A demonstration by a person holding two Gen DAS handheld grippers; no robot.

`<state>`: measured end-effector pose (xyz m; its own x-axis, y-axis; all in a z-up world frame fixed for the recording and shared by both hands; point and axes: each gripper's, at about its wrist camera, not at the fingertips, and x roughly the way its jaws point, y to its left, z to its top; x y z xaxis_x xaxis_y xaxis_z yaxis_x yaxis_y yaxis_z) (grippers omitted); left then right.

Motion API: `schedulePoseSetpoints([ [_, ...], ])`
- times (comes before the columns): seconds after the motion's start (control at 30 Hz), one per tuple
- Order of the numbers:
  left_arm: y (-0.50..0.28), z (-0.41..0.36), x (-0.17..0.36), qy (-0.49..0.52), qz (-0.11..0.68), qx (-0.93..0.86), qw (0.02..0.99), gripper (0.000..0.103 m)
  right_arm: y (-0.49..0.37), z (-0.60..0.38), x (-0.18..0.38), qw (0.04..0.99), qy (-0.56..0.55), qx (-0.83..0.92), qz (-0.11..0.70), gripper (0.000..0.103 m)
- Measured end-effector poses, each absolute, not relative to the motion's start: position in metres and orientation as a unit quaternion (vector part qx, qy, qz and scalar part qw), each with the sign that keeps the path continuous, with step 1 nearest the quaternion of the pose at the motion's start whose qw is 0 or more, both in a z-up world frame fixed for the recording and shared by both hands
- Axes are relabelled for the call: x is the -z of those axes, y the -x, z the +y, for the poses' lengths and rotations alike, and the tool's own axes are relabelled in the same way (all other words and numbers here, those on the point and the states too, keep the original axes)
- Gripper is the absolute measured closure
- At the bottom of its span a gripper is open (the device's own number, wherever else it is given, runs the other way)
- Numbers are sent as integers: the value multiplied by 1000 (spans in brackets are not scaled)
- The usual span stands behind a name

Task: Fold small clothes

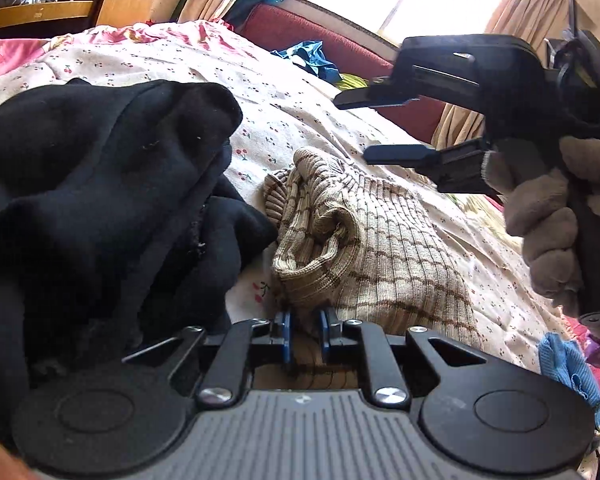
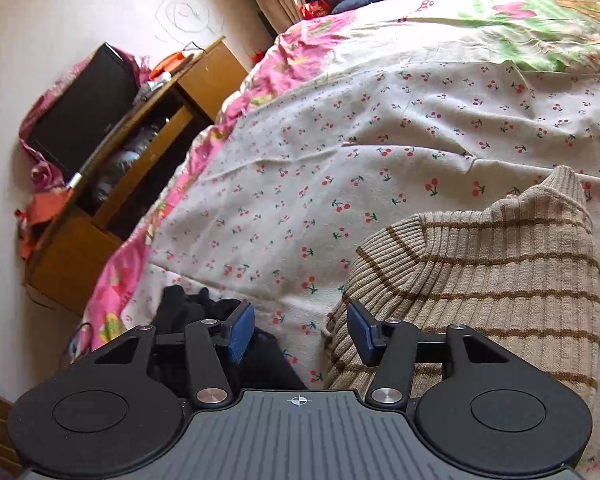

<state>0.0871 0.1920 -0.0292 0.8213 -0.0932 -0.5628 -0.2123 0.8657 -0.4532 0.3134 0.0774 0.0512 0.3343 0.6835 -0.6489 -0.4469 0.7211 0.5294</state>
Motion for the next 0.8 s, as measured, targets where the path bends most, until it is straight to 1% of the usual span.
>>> schedulePoseSetpoints([
  [0.1,-68,184,15,217,282,-56,933,73,-300,44,-62,827,-131,-343,426,51],
  [0.2,-64,177,-9,175,245,-57,952,73,-288,9,-63,857,-106,-310,397,51],
  [0.27,-77,168,-25,140,226,-43,963,72,-282,-12,-59,873,-94,-286,383,51],
  [0.3,-85,164,-30,131,220,-32,966,70,-281,-24,-54,877,-94,-273,383,51],
  [0.33,-96,160,-34,124,216,-19,968,66,-281,-32,-49,878,-97,-264,389,51],
  [0.4,-129,153,-40,112,215,0,970,64,-283,-50,-35,876,-107,-245,402,51],
  [0.5,-173,157,-30,111,238,-2,965,64,-284,-74,-16,870,-135,-225,418,47],
  [0.57,-192,167,-7,113,286,-33,951,64,-287,-86,-3,854,-173,-228,434,46],
  [0.6,-194,172,5,109,309,-43,944,64,-288,-89,2,846,-186,-232,442,46],
  [0.63,-192,175,14,99,322,-51,940,56,-289,-91,8,838,-199,-238,448,45],
  [0.67,-184,179,27,90,325,-50,940,53,-288,-93,12,835,-207,-243,449,45],
  [0.73,-172,186,34,107,320,-34,941,53,-287,-93,17,827,-217,-257,450,43],
  [0.8,-171,182,28,102,323,-37,940,53,-280,-97,21,817,-235,-265,455,43],
])
